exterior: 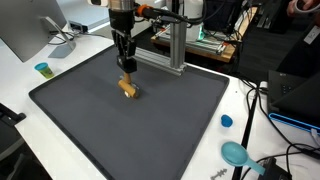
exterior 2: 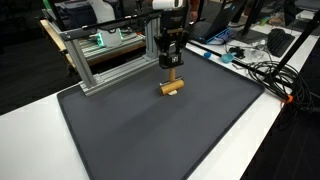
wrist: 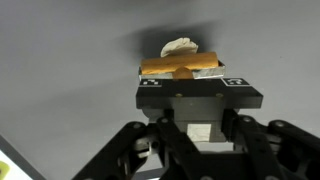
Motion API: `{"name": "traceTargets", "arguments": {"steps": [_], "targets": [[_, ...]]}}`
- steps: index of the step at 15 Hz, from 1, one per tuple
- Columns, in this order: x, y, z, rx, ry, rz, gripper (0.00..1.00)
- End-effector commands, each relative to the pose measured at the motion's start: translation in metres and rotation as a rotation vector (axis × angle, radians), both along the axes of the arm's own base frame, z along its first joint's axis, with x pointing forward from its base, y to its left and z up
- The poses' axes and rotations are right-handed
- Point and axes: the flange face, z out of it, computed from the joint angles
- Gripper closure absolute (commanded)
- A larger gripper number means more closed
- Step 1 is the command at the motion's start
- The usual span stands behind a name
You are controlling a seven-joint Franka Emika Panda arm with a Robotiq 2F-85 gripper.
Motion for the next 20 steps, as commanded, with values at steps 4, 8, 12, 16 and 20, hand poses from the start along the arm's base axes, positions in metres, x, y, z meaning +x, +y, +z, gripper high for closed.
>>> {"name": "traceTargets", "arguments": {"steps": [4,8,12,16,20], "targets": [[0.005,0.002,-0.005,-0.019,0.046,0.005,0.78],[-0.002,0.006,-0.003,-0.023,0.125,0.057,0.78],[-0.006,0.008,-0.011,-0.023,0.185,0.088,0.78],[-0.005,0.006,-0.013,-0.019,0.196,0.096,0.78],[-0.004,0.005,-0.013,-0.020,0.202,0.093,0.78]]}}
